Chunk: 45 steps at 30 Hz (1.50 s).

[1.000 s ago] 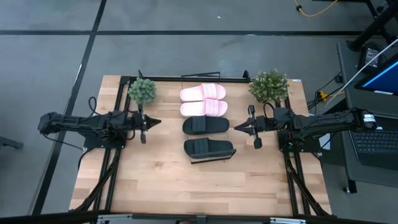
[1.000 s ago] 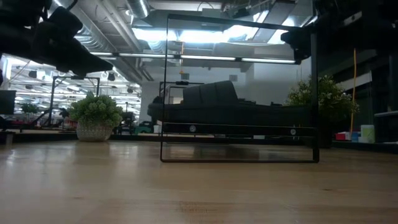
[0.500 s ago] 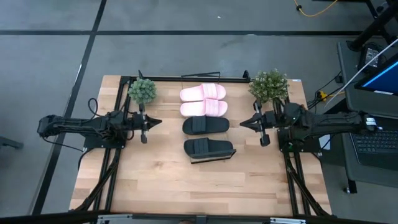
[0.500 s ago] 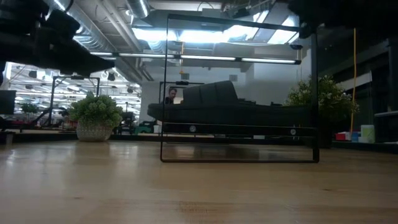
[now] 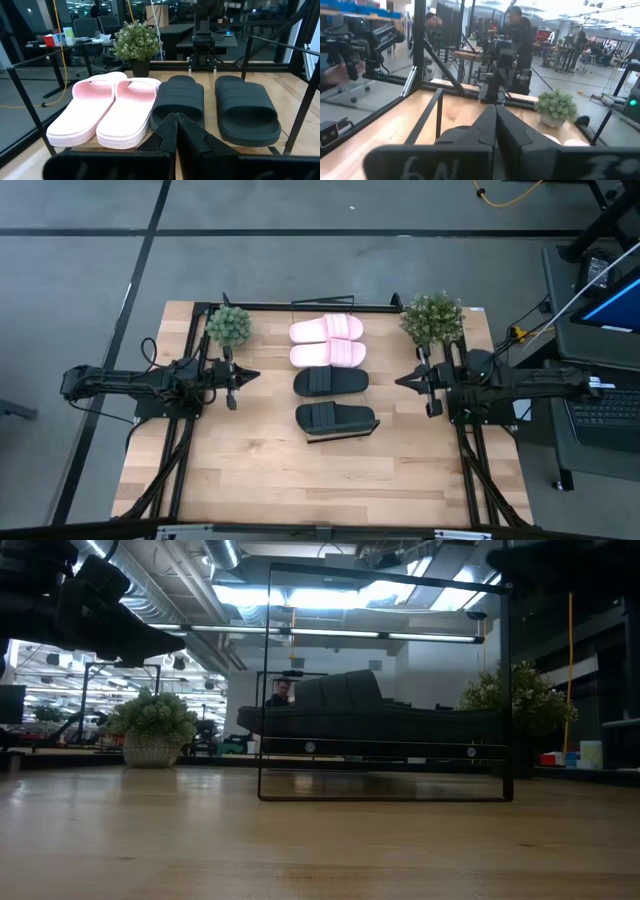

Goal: Pick and place slides into the shelf
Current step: Return to Home Position

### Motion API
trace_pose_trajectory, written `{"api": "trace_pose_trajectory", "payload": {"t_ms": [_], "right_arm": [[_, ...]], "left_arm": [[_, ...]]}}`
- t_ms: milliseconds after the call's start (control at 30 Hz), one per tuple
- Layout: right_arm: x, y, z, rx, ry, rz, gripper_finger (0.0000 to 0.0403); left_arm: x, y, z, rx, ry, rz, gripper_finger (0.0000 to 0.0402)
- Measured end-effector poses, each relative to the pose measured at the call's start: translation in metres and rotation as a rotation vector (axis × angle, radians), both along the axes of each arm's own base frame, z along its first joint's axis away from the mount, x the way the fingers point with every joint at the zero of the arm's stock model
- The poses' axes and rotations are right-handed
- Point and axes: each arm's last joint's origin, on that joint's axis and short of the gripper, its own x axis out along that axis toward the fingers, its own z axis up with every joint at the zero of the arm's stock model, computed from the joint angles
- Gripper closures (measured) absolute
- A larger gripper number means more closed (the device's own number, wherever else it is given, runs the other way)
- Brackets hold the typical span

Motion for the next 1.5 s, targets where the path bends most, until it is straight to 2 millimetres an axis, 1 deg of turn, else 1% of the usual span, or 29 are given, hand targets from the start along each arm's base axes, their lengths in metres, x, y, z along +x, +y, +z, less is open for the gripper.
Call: {"api": "trace_pose_trajectory", "payload": {"t_ms": [67,133,200,333,433,700,1033,1367,1500], "right_arm": [[-0.001,0.000,-0.014,0.009,-0.041,0.001,0.0389],[-0.004,0.000,-0.021,0.005,-0.112,0.000,0.0389],[-0.007,0.000,-0.030,0.012,-0.143,0.002,0.0389],[-0.009,0.001,-0.048,0.058,-0.112,0.007,0.0389],[-0.011,0.001,-0.056,0.062,-0.097,0.007,0.0389],[-0.011,0.001,-0.057,0.064,-0.090,0.008,0.0389],[-0.009,0.001,-0.067,0.146,0.016,0.010,0.0389],[-0.009,0.001,-0.071,0.113,0.058,0.006,0.0389],[-0.014,0.001,-0.075,0.087,0.092,0.003,0.0389]], "left_arm": [[0.000,0.000,0.000,0.003,0.001,0.000,0.0401],[0.000,0.000,0.000,0.003,0.001,0.000,0.0401],[0.000,0.000,0.000,0.004,0.002,0.000,0.0401],[0.000,0.000,0.000,0.003,0.002,0.001,0.0401],[0.000,0.000,0.000,0.003,0.002,0.001,0.0401],[0.000,0.000,0.000,0.004,0.002,0.001,0.0401],[0.000,0.000,0.000,0.003,0.003,0.001,0.0401],[0.000,0.000,0.000,0.003,0.003,0.001,0.0401],[0.000,0.000,0.000,0.003,0.003,0.001,0.0401]]}}
